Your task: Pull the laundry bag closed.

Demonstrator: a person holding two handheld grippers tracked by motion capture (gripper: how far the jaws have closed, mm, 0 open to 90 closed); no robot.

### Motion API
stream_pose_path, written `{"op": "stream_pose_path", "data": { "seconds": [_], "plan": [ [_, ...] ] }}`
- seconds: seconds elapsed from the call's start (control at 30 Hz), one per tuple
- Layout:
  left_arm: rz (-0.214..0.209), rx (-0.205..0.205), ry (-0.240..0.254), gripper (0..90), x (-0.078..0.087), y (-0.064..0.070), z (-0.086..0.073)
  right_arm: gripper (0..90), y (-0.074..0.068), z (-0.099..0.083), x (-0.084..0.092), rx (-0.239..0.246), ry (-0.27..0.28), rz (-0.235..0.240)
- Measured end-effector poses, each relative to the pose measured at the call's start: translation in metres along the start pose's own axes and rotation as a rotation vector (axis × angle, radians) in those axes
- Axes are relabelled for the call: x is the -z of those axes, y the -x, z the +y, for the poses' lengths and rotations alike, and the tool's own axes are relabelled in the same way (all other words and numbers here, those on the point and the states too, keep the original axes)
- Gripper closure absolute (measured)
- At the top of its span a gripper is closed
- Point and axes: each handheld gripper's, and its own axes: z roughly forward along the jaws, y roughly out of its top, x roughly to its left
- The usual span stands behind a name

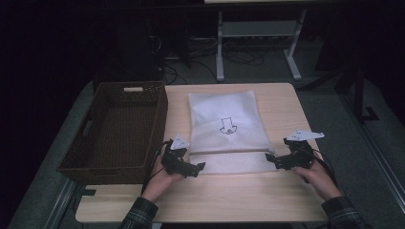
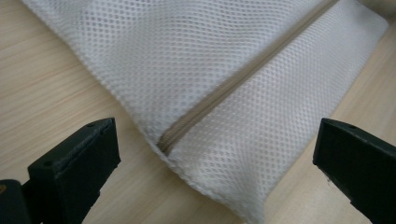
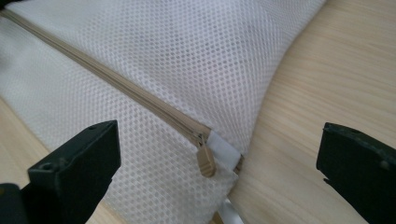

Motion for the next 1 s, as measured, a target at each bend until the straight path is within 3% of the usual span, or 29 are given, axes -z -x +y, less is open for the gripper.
{"op": "stream_pose_path", "data": {
  "seconds": [0.13,0.37,0.57,1.0],
  "plan": [
    [0.012,-0.002,0.005,0.0,0.002,0.002,-0.001,0.0,-0.003,-0.002,0.002,-0.001,-0.02,-0.035],
    [0.038,-0.011,-0.006,0.1,0.009,0.009,-0.007,0.0,-0.008,-0.009,0.012,-0.006,-0.01,-0.031],
    [0.023,-0.033,-0.013,0.1,0.016,0.019,-0.013,0.0,-0.011,-0.015,0.022,-0.03,0.007,-0.046],
    [0.014,-0.063,-0.033,0.0,0.038,0.027,-0.042,0.0,-0.018,-0.044,0.046,-0.02,-0.038,-0.034]
  ]
}}
